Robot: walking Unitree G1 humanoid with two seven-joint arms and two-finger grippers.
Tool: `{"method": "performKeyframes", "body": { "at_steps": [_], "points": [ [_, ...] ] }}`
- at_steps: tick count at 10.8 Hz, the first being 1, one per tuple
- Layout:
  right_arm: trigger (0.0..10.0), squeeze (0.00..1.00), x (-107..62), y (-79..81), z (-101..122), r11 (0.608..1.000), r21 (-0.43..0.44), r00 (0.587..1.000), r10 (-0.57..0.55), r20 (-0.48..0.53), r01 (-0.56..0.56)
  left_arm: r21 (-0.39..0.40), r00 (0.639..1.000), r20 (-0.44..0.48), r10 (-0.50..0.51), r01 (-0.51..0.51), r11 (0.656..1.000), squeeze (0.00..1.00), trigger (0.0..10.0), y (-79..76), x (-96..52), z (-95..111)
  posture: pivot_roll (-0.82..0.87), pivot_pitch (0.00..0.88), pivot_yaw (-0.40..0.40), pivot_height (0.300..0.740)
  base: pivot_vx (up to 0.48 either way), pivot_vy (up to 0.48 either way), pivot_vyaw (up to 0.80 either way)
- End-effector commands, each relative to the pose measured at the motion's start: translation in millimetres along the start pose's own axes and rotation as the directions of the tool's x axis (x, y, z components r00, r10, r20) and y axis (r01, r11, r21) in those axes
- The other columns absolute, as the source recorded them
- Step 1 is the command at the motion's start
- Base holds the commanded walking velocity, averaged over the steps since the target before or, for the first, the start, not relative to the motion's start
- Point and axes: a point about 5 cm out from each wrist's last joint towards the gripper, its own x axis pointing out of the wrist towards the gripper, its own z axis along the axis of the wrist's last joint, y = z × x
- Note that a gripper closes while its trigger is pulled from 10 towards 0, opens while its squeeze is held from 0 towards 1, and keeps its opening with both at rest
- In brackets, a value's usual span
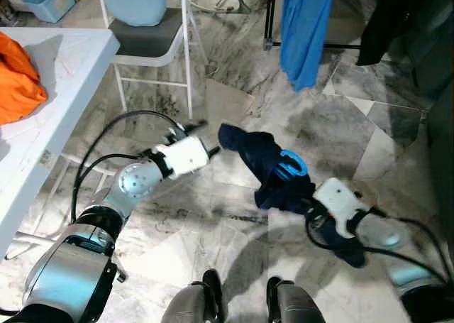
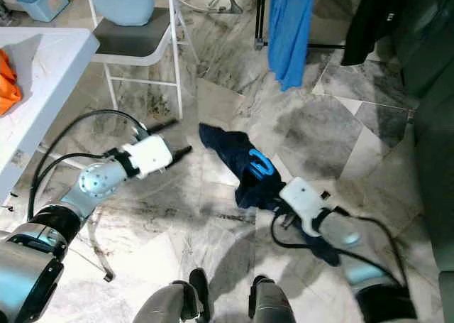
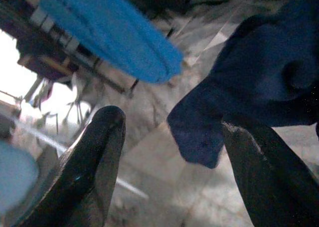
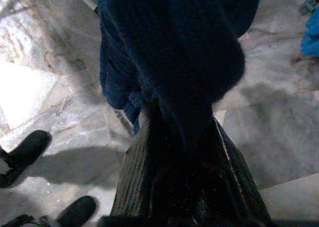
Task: Hang hanger
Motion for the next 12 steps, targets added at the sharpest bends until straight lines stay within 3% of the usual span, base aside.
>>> {"method": "performKeyframes", "body": {
  "at_steps": [1, 2, 3, 4, 5, 6, 7, 8, 9, 10, 12],
  "points": [
    [0.0, 0.0, 1.4, 5.2, -3, 0.999, 0.042, 1.0, -0.03, -0.003, 0.03, -0.101, 0.996, -0.07, 0.054, -0.06, 0.993, 1.0, 10.0, -3.0, -7.3, -14, -0.11, 0.278, 0.118, 0.74, 0.0, 0.0, 0.0],
    [0.0, 0.0, 5.8, 7.8, -6, 0.986, 0.135, 0.995, -0.098, -0.025, 0.1, -0.253, 0.983, -0.127, 0.13, -0.158, 0.954, 1.0, 10.0, -10.5, -10.4, -23, -0.11, 0.275, 0.115, 0.74, 0.0, 0.0, 0.0],
    [0.0, 0.0, 9.5, 5.6, -14, 0.926, 0.285, 0.969, -0.238, -0.07, 0.248, -0.422, 0.948, -0.249, 0.2, -0.292, 0.858, 1.0, 10.0, -28.8, -16.9, -38, -0.11, 0.267, 0.109, 0.74, 0.0, 0.0, 0.0],
    [0.0, 0.0, 9.7, 4.4, -18, 0.87, 0.369, 0.945, -0.314, -0.095, 0.326, -0.485, 0.923, -0.319, 0.218, -0.356, 0.799, 1.0, 10.0, -42.3, -21.9, -46, -0.11, 0.259, 0.105, 0.74, 0.0, 0.0, 0.0],
    [0.0, 0.0, 8.1, 5.4, -28, 0.761, 0.493, 0.904, -0.397, -0.162, 0.422, -0.54, 0.893, -0.392, 0.22, -0.417, 0.731, 1.0, 10.0, -67.6, -30.2, -54, -0.12, 0.249, 0.098, 0.74, 0.0, 0.0, 0.0],
    [0.0, 0.0, 6.2, 5.9, -32, 0.728, 0.496, 0.878, -0.439, -0.191, 0.472, -0.581, 0.867, -0.449, 0.214, -0.466, 0.668, 1.0, 10.0, -81.6, -34.2, -58, -0.12, 0.239, 0.084, 0.74, 0.0, 0.0, 0.0],
    [0.0, 0.0, 5.4, 12.5, -39, 0.71, 0.496, 0.864, -0.445, -0.234, 0.5, -0.589, 0.855, -0.486, 0.182, -0.475, 0.654, 1.0, 10.0, -96.7, -40.9, -62, -0.12, 0.229, 0.075, 0.74, 0.0, 0.0, 0.0],
    [2.5, 0.0, 5.7, 18.6, -42, 0.699, 0.516, 0.867, -0.435, -0.242, 0.495, -0.6, 0.832, -0.53, 0.163, -0.504, 0.622, 1.0, 10.0, -105.2, -45.2, -66, -0.12, 0.208, 0.065, 0.74, 0.0, 0.0, 0.0],
    [10.0, 0.0, 8.1, 26.5, -40, 0.698, 0.522, 0.869, -0.438, -0.229, 0.49, -0.611, 0.819, -0.557, 0.136, -0.516, 0.601, 1.0, 10.0, -114.6, -47.8, -67, -0.12, 0.186, 0.057, 0.74, 0.0, 0.0, 0.0],
    [10.0, 0.0, 11.9, 33.0, -35, 0.702, 0.524, 0.872, -0.445, -0.206, 0.482, -0.654, 0.842, -0.53, 0.096, -0.478, 0.587, 0.0, 10.0, -125.1, -46.5, -64, -0.13, 0.165, 0.048, 0.74, 0.0, 0.0, 0.0],
    [10.0, 0.0, 8.2, 33.3, -29, 0.688, 0.511, 0.843, -0.516, -0.154, 0.515, -0.688, 0.859, -0.505, 0.084, -0.459, 0.562, 0.0, 10.0, -134.7, -39.8, -56, -0.13, 0.158, 0.031, 0.74, 0.0, 0.0, 0.0]
  ]
}}
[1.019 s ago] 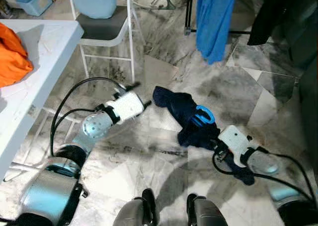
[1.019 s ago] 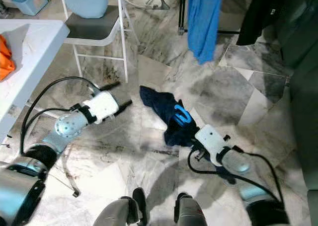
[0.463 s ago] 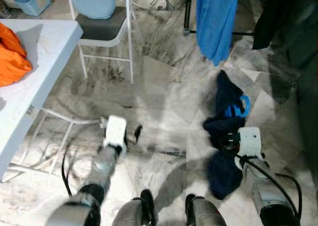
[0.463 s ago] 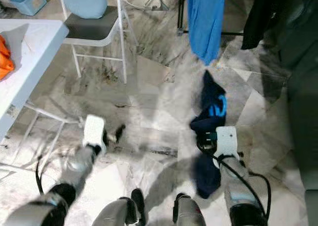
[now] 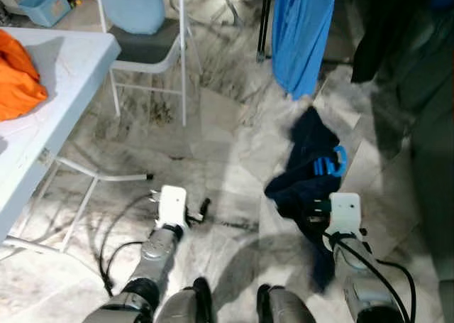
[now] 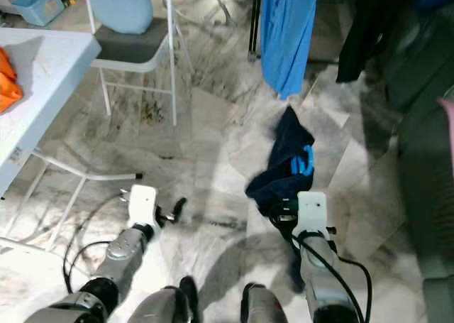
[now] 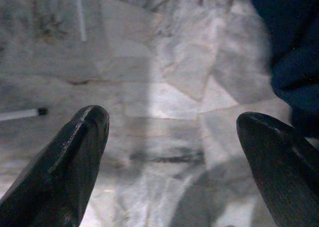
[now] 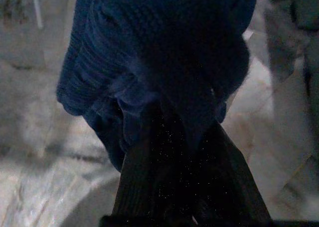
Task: Hang hanger
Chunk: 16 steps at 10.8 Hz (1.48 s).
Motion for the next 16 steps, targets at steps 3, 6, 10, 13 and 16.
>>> {"method": "performKeyframes", "body": {
  "at_steps": [3, 6, 10, 13, 16],
  "points": [
    [10.0, 0.0, -11.8, -1.1, -12, 0.994, 0.048, 0.996, -0.094, 0.002, 0.094, -0.033, 0.998, 0.0, -0.068, 0.068, 0.997, 0.0, 10.0, -8.1, 0.4, -1, -0.18, 0.167, 0.068, 0.74, 0.31, 0.0, 0.0],
    [10.0, 0.0, -21.2, -10.2, -19, 0.984, 0.1, 0.989, -0.147, 0.0, 0.147, -0.065, 0.99, -0.007, -0.137, 0.137, 0.988, 0.0, 10.0, -25.0, 5.0, 2, -0.22, 0.165, 0.091, 0.74, 0.355, 0.0, 0.0],
    [10.0, 0.0, -13.3, -12.8, -7, 0.985, 0.075, 0.987, -0.159, 0.03, 0.157, -0.095, 0.982, -0.008, -0.186, 0.185, 0.978, 0.0, 10.0, -43.6, 11.5, 9, -0.25, 0.105, 0.084, 0.74, 0.375, 0.0, 0.0],
    [10.0, 0.0, -8.8, -6.1, -5, 0.993, 0.041, 0.994, -0.11, 0.028, 0.108, -0.1, 0.981, -0.042, -0.191, 0.187, 0.977, 0.0, 10.0, -54.6, 11.3, 4, -0.25, 0.06, 0.01, 0.74, 0.241, 0.0, 0.0],
    [10.0, 0.0, -0.3, 2.5, -5, 0.999, -0.034, 1.0, -0.02, -0.011, 0.019, -0.026, 0.99, -0.094, -0.103, 0.101, 0.995, 0.0, 10.0, -48.2, 10.7, -2, -0.19, 0.053, -0.079, 0.74, 0.0, 0.0, 0.0]
  ]
}}
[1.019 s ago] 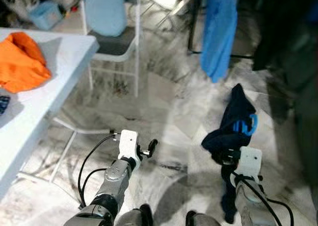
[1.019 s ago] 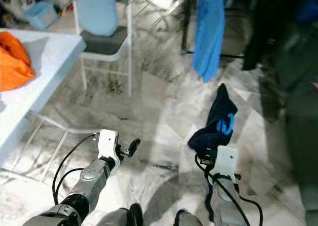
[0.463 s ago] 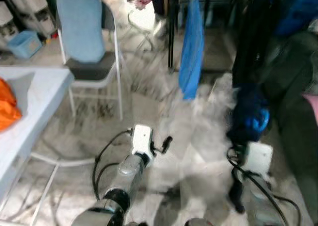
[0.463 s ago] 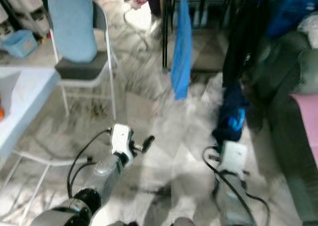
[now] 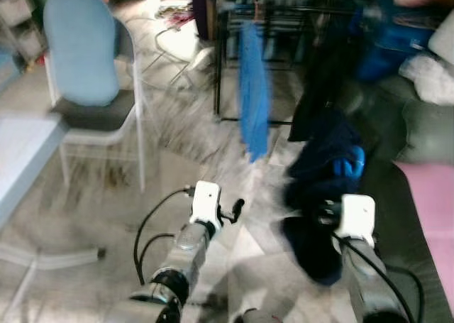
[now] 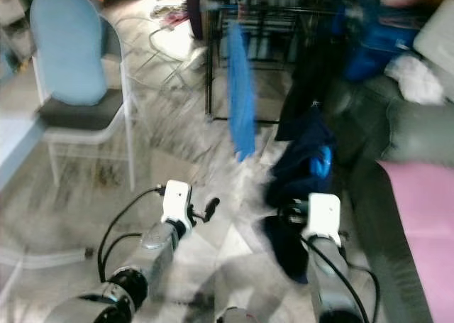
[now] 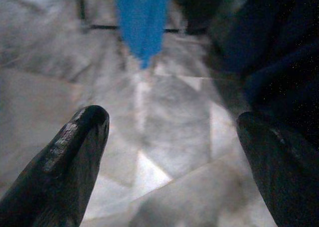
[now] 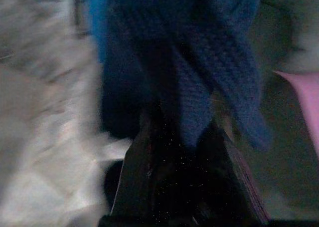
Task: Hang hanger
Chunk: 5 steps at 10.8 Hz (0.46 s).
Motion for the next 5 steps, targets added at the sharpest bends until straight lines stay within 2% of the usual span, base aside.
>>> {"method": "performKeyframes", "body": {
  "at_steps": [1, 3, 5],
  "points": [
    [10.0, 0.0, 0.5, 10.9, -2, 0.998, -0.008, 0.998, 0.054, -0.01, -0.055, -0.001, 0.999, -0.027, 0.033, -0.033, 0.999, 0.0, 10.0, 9.1, -4.7, -8, -0.17, 0.049, -0.083, 0.74, 0.0, 0.0, 0.0],
    [10.0, 0.0, 5.4, 23.5, -6, 0.993, -0.009, 0.993, 0.114, -0.04, -0.114, 0.01, 0.993, -0.044, 0.105, -0.105, 0.994, 0.0, 10.0, 27.2, -12.6, -17, -0.1, 0.052, -0.07, 0.74, 0.0, 0.0, 0.0],
    [10.0, 0.0, 12.8, 37.1, 1, 0.984, -0.025, 0.984, 0.174, -0.03, -0.175, -0.035, 0.978, -0.041, 0.206, -0.208, 0.978, 0.0, 10.0, 48.9, -23.3, -24, -0.04, 0.066, -0.071, 0.74, 0.0, 0.0, 0.0]
  ]
}}
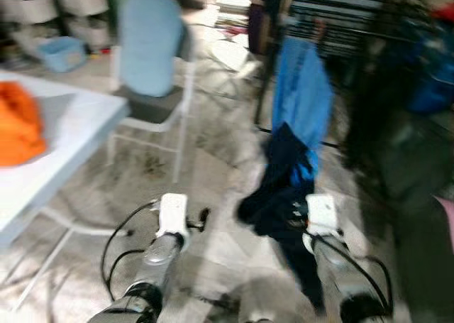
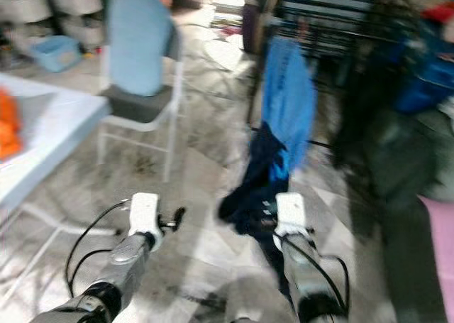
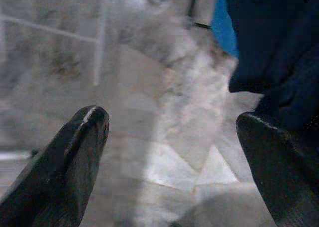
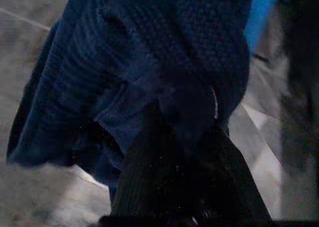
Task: Hang hanger
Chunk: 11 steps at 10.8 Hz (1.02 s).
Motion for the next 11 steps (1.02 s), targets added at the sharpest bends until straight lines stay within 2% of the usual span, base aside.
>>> {"method": "performKeyframes", "body": {
  "at_steps": [1, 4, 6, 8, 9, 11],
  "points": [
    [10.0, 0.0, 2.7, 4.0, 7, 1.0, -0.007, 0.999, 0.014, 0.035, -0.013, -0.013, 1.0, 0.009, 0.018, -0.018, 1.0, 0.0, 10.0, 3.9, -2.1, -2, 0.01, 0.074, -0.078, 0.74, 0.0, 0.0, 0.0],
    [10.0, 0.0, 2.6, 15.9, 5, 1.0, 0.029, 0.998, 0.008, 0.064, -0.009, -0.036, 0.998, 0.057, -0.032, 0.034, 0.999, 0.0, 10.0, 6.9, -3.8, 2, 0.02, 0.104, -0.051, 0.74, 0.095, 0.0, 0.0],
    [10.0, 0.0, -5.4, 3.2, -10, 0.996, 0.072, 0.997, -0.062, 0.039, 0.059, -0.017, 0.993, 0.064, -0.101, 0.103, 0.995, 0.0, 10.0, -2.2, -2.5, 4, -0.01, 0.124, -0.022, 0.74, 0.381, 0.0, 0.0],
    [10.0, 0.0, -10.1, -5.7, -16, 0.993, 0.076, 0.995, -0.092, 0.035, 0.09, -0.024, 0.99, 0.054, -0.128, 0.13, 0.991, 0.0, 10.0, -8.0, -3.6, 1, -0.03, 0.137, -0.014, 0.74, 0.411, 0.0, -0.66],
    [10.0, 0.0, -11.1, -7.3, -17, 0.992, 0.079, 0.994, -0.099, 0.039, 0.095, -0.029, 0.988, 0.05, -0.143, 0.144, 0.989, 0.0, 10.0, -10.8, -4.4, -2, -0.04, 0.14, -0.014, 0.74, 0.424, 0.0, -0.8],
    [10.0, 0.0, -11.2, -8.3, -16, 0.992, 0.08, 0.994, -0.1, 0.048, 0.096, -0.037, 0.987, 0.044, -0.157, 0.159, 0.987, 0.0, 10.0, -14.9, -5.2, -4, -0.05, 0.142, -0.01, 0.74, 0.431, 0.0, 0.0]
  ]
}}
